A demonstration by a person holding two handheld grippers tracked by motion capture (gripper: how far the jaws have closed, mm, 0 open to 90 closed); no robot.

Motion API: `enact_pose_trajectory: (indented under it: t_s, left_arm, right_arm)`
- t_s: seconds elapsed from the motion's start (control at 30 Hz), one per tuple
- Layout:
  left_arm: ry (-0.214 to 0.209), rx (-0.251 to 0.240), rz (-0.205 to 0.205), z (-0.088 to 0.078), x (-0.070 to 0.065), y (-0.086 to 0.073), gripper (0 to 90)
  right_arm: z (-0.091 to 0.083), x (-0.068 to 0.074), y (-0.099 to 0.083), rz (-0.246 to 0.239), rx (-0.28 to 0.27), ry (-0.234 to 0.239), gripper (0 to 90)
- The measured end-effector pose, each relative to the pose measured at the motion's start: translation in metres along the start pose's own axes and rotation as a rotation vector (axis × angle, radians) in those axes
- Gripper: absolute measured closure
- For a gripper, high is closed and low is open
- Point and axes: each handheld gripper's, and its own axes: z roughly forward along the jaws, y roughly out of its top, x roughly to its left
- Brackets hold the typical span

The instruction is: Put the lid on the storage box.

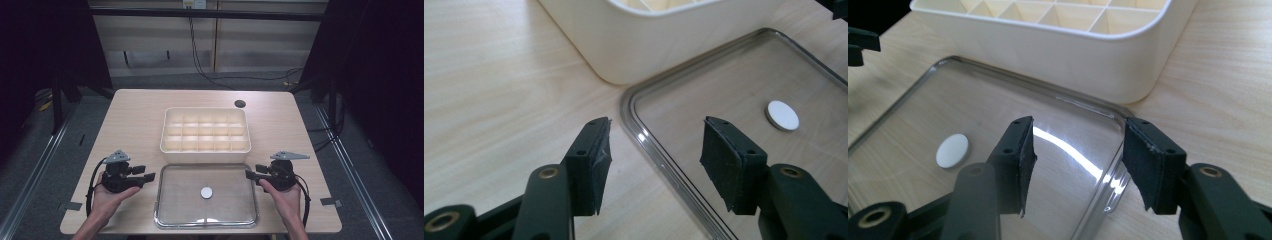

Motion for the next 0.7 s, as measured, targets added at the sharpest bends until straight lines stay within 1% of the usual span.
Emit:
enact_pose_trajectory:
  t_s: [0.03,0.07,0.13,0.17,0.2,0.23,0.27,0.3,0.33,0.37,0.4,0.43,0.5,0.53,0.57,0.6,0.67,0.7]
  left_arm:
    - [0.0,0.03,0.009,0.003,-0.001,-0.003,45.1]
    - [0.0,0.03,0.009,0.003,-0.001,-0.003,45.1]
    - [0.0,0.05,0.006,0.007,-0.001,-0.005,45.2]
    - [0.004,0.071,0.003,0.012,-0.002,-0.006,52.6]
    - [0.004,0.071,0.003,0.012,-0.002,-0.006,55.0]
    - [0.005,0.08,0.015,0.015,-0.003,-0.007,55.0]
    - [0.005,0.08,0.015,0.015,-0.003,-0.007,54.8]
    - [-0.005,0.08,0.015,0.018,-0.004,-0.007,53.7]
    - [-0.005,0.08,0.015,0.018,-0.004,-0.007,53.5]
    - [-0.011,0.084,0.014,0.02,-0.004,-0.007,53.4]
    - [-0.019,0.097,0.009,0.023,-0.004,-0.008,52.9]
    - [-0.02,0.107,0.016,0.025,-0.005,-0.009,52.9]
    - [-0.034,0.116,0.015,0.028,-0.007,-0.011,52.9]
    - [-0.034,0.116,0.015,0.028,-0.007,-0.011,52.8]
    - [-0.029,0.138,0.032,0.03,-0.009,-0.013,52.7]
    - [-0.032,0.138,0.028,0.031,-0.009,-0.014,52.5]
    - [-0.038,0.145,0.023,0.031,-0.008,-0.014,52.0]
    - [-0.034,0.149,0.029,0.032,-0.008,-0.015,52.0]
  right_arm:
    - [0.002,-0.001,-0.001,-0.007,0.005,-0.005,48.8]
    - [0.002,-0.002,-0.002,-0.002,0.01,-0.01,50.1]
    - [0.003,-0.003,-0.002,-0.001,0.015,-0.012,50.2]
    - [0.004,-0.006,-0.005,0.006,0.021,-0.019,51.2]
    - [0.004,-0.006,-0.005,0.006,0.021,-0.019,51.2]
    - [0.006,-0.01,-0.007,0.014,0.027,-0.02,51.8]
    - [0.007,-0.012,-0.008,0.025,0.03,-0.022,51.8]
    - [0.008,-0.013,-0.008,0.031,0.034,-0.025,52.0]
    - [0.008,-0.013,-0.008,0.031,0.034,-0.025,52.0]
    - [0.011,-0.015,-0.009,0.037,0.044,-0.029,54.1]
    - [0.013,-0.015,-0.01,0.037,0.052,-0.032,54.1]
    - [0.015,-0.015,-0.011,0.033,0.059,-0.037,54.5]
    - [0.019,-0.014,-0.012,0.021,0.078,-0.053,54.8]
    - [0.02,-0.014,-0.012,0.023,0.09,-0.058,53.7]
    - [0.021,-0.015,-0.013,0.024,0.094,-0.063,50.6]
    - [0.021,-0.016,-0.014,0.037,0.097,-0.067,49.1]
    - [0.021,-0.017,-0.015,0.037,0.096,-0.064,49.6]
    - [0.021,-0.017,-0.016,0.025,0.114,-0.068,50.3]
